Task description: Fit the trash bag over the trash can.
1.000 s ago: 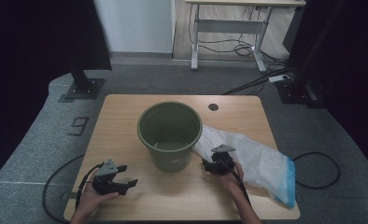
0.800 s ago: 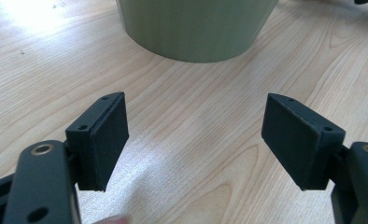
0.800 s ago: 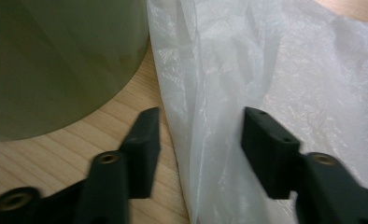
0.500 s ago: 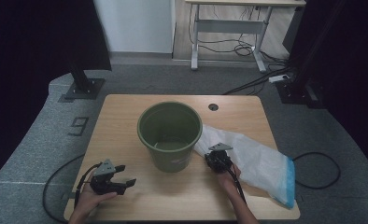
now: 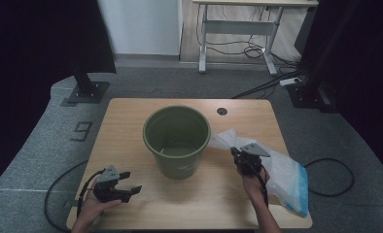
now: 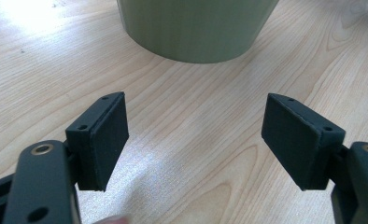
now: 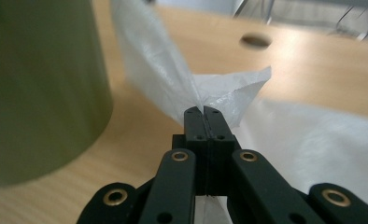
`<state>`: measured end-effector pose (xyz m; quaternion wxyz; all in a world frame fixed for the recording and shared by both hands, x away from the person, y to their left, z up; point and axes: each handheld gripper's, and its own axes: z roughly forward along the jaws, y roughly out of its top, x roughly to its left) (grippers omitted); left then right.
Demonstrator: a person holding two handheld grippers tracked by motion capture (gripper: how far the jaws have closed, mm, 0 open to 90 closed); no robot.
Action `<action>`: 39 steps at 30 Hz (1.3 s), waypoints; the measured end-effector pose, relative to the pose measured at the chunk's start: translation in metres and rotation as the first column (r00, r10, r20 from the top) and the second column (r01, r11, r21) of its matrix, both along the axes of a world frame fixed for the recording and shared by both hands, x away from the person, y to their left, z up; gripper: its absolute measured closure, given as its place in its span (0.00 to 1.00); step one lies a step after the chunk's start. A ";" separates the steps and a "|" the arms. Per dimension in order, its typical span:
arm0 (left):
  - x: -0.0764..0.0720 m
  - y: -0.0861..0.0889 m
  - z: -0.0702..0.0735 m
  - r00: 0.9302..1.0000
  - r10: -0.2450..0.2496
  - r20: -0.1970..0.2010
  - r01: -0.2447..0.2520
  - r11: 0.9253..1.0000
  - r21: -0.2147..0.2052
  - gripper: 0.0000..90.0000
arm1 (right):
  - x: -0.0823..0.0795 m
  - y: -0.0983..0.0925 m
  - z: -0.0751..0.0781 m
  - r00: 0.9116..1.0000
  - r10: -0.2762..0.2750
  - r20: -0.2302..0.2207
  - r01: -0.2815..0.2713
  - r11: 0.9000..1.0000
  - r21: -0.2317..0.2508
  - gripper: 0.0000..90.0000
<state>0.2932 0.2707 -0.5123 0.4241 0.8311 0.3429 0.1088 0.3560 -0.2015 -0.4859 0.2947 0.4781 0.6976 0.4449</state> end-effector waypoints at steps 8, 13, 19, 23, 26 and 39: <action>0.000 -0.001 -0.001 1.000 0.000 -0.003 0.000 1.000 0.003 0.25 | -0.011 -0.014 0.040 0.994 -0.025 0.107 0.015 0.996 0.089 0.99; 0.000 -0.001 -0.001 1.000 0.002 -0.001 -0.002 1.000 0.007 0.25 | -0.019 -0.017 0.060 0.988 -0.028 0.152 0.004 0.988 0.153 0.99; 0.001 -0.002 -0.002 1.000 0.003 -0.005 -0.003 1.000 0.013 0.25 | -0.026 -0.018 0.089 0.975 -0.030 0.219 -0.009 0.984 0.178 0.99; 0.001 -0.002 -0.002 1.000 0.003 -0.004 -0.003 1.000 0.012 0.25 | -0.031 -0.020 0.108 0.962 -0.048 0.269 -0.010 0.977 0.211 0.99; 0.001 -0.002 -0.002 1.000 0.002 -0.004 -0.002 1.000 0.012 0.25 | -0.036 -0.022 0.120 0.952 -0.059 0.301 -0.016 0.971 0.239 0.99; 0.001 -0.003 -0.002 1.000 0.003 -0.007 -0.003 1.000 0.016 0.25 | -0.049 -0.018 0.160 0.907 -0.080 0.414 -0.054 0.952 0.302 0.99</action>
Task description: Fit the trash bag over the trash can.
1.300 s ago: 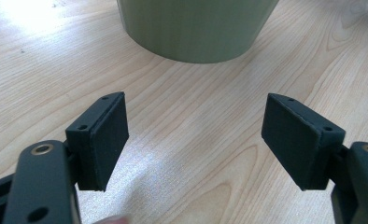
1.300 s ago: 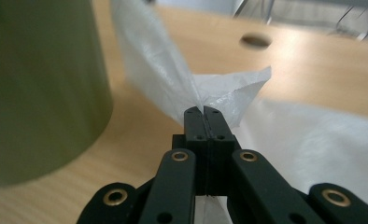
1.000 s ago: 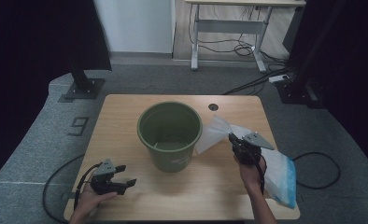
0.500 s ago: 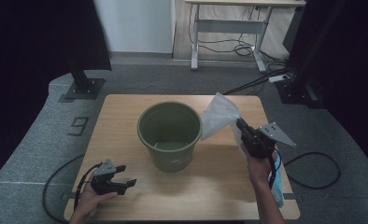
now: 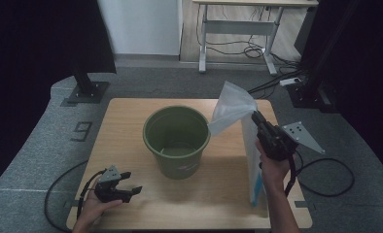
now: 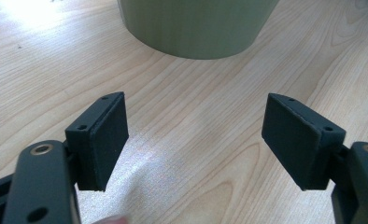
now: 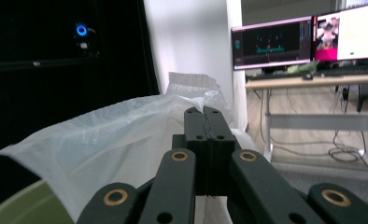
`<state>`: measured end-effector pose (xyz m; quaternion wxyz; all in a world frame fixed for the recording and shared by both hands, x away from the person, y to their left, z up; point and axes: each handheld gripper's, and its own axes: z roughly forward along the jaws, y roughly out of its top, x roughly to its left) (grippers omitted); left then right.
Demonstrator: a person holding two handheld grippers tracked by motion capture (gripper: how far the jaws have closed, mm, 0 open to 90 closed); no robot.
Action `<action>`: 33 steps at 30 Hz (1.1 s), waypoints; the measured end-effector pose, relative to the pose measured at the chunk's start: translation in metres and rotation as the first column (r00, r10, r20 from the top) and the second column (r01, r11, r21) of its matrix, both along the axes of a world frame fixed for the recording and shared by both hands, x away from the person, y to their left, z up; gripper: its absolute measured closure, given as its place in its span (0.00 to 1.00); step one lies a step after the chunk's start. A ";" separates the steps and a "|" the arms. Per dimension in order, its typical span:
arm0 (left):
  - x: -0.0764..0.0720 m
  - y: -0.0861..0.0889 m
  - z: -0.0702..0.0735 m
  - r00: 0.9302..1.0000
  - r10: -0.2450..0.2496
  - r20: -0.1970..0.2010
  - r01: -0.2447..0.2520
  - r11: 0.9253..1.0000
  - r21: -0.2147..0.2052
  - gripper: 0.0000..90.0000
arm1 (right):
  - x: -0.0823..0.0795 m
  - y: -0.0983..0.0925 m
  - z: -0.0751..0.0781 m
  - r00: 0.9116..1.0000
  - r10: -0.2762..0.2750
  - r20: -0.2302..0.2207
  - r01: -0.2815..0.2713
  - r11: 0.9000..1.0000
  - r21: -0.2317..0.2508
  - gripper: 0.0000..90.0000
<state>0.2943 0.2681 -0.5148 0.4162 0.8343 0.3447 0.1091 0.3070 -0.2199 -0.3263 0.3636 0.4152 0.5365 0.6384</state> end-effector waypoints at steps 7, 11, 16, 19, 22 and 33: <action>0.000 0.000 0.000 1.000 -0.002 -0.001 0.002 1.000 -0.003 0.25 | 0.000 0.009 0.021 0.999 0.011 0.036 -0.011 1.000 0.007 0.99; 0.000 0.002 0.001 1.000 0.000 0.000 0.000 1.000 -0.007 0.25 | 0.000 0.021 0.034 0.998 0.027 0.063 -0.027 1.000 0.005 0.99; 0.000 0.003 0.001 1.000 0.002 0.005 -0.002 1.000 -0.013 0.25 | 0.000 0.033 0.040 0.996 0.046 0.078 -0.046 0.999 -0.002 0.99; 0.000 0.003 0.002 1.000 0.004 0.006 -0.004 1.000 -0.016 0.25 | 0.000 0.038 0.041 0.995 0.055 0.081 -0.055 0.998 -0.007 0.99; 0.000 0.003 0.002 1.000 0.006 0.005 -0.006 1.000 -0.015 0.25 | 0.000 0.048 0.038 0.994 0.083 0.074 -0.082 0.996 -0.029 0.99; -0.001 0.004 0.002 1.000 0.007 0.006 -0.006 1.000 -0.015 0.25 | 0.002 0.076 0.005 0.989 0.148 0.011 -0.146 0.983 -0.107 0.99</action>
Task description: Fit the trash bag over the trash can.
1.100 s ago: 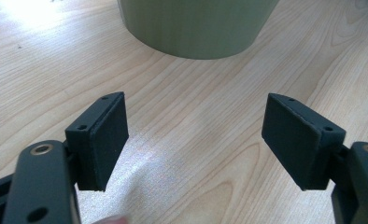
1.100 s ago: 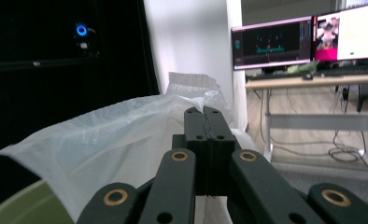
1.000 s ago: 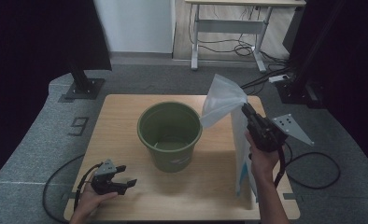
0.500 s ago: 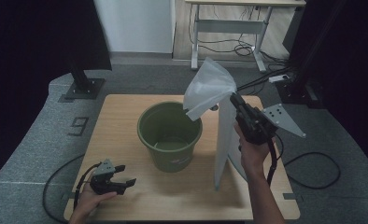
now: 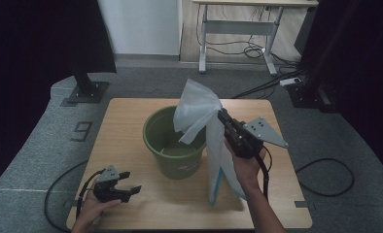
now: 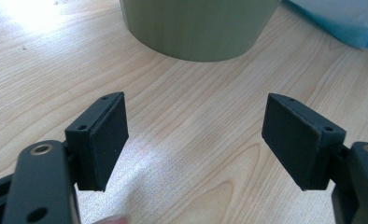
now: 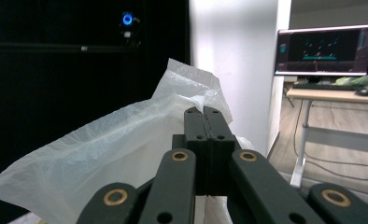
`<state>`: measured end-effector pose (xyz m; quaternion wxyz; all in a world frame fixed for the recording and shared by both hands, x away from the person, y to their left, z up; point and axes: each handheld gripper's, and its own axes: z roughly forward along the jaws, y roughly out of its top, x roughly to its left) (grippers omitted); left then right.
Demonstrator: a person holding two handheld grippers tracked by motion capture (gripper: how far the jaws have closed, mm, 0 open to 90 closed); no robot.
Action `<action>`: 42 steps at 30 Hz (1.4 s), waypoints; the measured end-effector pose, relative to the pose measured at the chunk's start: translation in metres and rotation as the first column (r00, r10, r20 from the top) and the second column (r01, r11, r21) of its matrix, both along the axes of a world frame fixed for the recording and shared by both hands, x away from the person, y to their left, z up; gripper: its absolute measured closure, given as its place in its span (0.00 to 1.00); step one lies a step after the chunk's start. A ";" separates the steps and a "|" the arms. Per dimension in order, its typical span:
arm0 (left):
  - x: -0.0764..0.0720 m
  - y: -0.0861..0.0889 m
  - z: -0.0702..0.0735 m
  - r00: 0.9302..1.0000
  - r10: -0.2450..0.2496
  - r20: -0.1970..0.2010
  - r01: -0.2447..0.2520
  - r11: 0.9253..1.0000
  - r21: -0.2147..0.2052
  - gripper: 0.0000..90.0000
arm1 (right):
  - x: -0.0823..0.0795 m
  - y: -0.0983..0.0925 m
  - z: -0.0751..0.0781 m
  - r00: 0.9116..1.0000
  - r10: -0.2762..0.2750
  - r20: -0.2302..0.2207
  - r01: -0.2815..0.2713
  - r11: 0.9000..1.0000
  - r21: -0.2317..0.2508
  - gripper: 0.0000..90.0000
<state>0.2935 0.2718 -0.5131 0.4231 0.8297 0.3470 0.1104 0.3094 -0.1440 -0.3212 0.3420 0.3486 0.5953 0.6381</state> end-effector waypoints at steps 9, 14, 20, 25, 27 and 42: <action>0.000 0.001 0.000 1.000 0.003 0.001 -0.003 1.000 -0.002 0.25 | 0.001 0.017 -0.034 0.997 0.045 -0.057 -0.050 0.996 -0.079 0.99; 0.000 0.001 0.000 1.000 0.001 0.000 -0.001 1.000 0.001 0.25 | -0.002 0.025 -0.048 0.993 0.079 -0.086 -0.087 0.991 -0.100 0.99; 0.000 0.001 0.000 1.000 0.001 0.001 -0.001 1.000 0.002 0.25 | -0.006 0.038 -0.069 0.985 0.119 -0.124 -0.136 0.981 -0.137 0.98; 0.000 0.000 -0.001 1.000 -0.004 -0.004 0.004 1.000 0.008 0.25 | -0.006 0.048 -0.083 0.979 0.132 -0.156 -0.158 0.973 -0.165 0.98; 0.000 0.000 -0.001 1.000 -0.005 -0.005 0.005 1.000 0.009 0.25 | -0.006 0.050 -0.086 0.977 0.139 -0.164 -0.166 0.972 -0.167 0.98; 0.000 -0.003 -0.003 1.000 -0.013 -0.011 0.013 1.000 0.012 0.25 | -0.041 0.035 -0.066 0.990 0.104 -0.093 -0.113 0.989 -0.096 0.46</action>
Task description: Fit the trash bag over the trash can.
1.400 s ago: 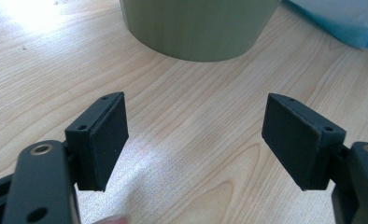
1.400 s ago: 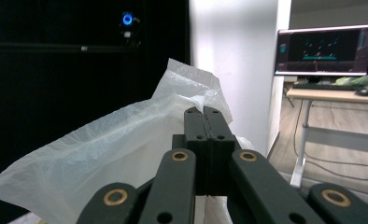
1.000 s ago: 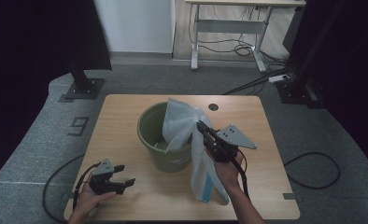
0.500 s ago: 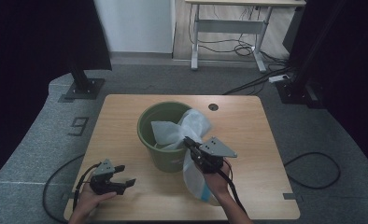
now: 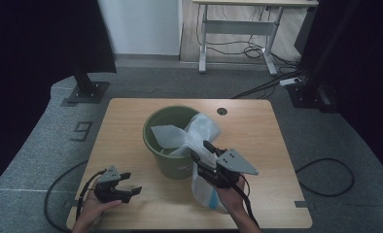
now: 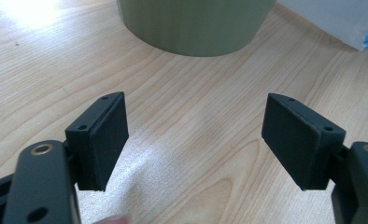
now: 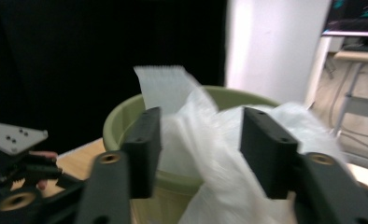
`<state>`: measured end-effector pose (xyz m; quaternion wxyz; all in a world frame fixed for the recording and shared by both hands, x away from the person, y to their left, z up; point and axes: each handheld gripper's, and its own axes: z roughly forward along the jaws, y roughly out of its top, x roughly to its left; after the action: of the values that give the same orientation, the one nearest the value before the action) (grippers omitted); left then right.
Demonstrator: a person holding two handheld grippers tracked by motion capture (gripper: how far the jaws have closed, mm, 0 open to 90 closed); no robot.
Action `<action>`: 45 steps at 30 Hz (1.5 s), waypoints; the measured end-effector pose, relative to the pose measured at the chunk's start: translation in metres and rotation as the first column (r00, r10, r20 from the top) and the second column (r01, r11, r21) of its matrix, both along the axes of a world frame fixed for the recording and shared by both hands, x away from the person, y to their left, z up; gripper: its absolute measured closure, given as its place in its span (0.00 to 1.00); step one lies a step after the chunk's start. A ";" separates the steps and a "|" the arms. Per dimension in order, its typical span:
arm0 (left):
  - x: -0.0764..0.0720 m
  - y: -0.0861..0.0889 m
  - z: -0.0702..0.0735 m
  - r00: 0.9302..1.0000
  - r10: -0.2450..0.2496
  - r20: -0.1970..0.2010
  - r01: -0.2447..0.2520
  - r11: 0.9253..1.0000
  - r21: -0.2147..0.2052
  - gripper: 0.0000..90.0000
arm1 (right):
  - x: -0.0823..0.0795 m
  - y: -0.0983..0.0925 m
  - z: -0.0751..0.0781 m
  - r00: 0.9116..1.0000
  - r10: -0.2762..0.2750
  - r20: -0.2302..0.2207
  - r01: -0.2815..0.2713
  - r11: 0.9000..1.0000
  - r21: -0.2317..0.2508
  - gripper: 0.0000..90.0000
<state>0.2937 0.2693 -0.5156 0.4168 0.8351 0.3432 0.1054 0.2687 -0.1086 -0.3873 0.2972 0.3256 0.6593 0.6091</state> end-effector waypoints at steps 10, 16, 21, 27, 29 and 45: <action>0.000 -0.003 -0.001 1.000 -0.008 -0.006 0.008 1.000 0.010 0.25 | -0.016 -0.031 -0.017 0.996 -0.074 -0.056 0.074 0.997 -0.015 0.33; 0.001 -0.004 -0.002 1.000 -0.010 -0.009 0.010 1.000 0.014 0.25 | -0.016 -0.027 -0.038 0.992 -0.042 -0.118 0.040 0.999 -0.018 0.31; 0.000 -0.004 -0.003 1.000 -0.009 -0.010 0.009 1.000 0.014 0.25 | -0.018 -0.007 -0.055 0.991 -0.014 -0.133 0.009 0.999 -0.032 0.29; 0.000 -0.003 -0.003 1.000 -0.007 -0.010 0.007 1.000 0.021 0.25 | -0.017 0.005 -0.064 0.990 -0.031 -0.137 0.025 0.999 -0.042 0.29; 0.001 -0.004 -0.003 1.000 -0.009 -0.010 0.009 1.000 0.023 0.25 | -0.016 0.007 -0.065 0.990 -0.034 -0.138 0.029 0.999 -0.039 0.29; -0.004 0.002 0.010 0.999 0.028 0.028 -0.027 0.999 -0.025 0.28 | -0.011 -0.002 -0.069 0.991 -0.114 -0.073 0.106 0.989 -0.105 0.98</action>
<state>0.2900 0.2715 -0.5058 0.4304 0.8235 0.3501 0.1186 0.2577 -0.1105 -0.4567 0.3202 0.3698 0.6814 0.5445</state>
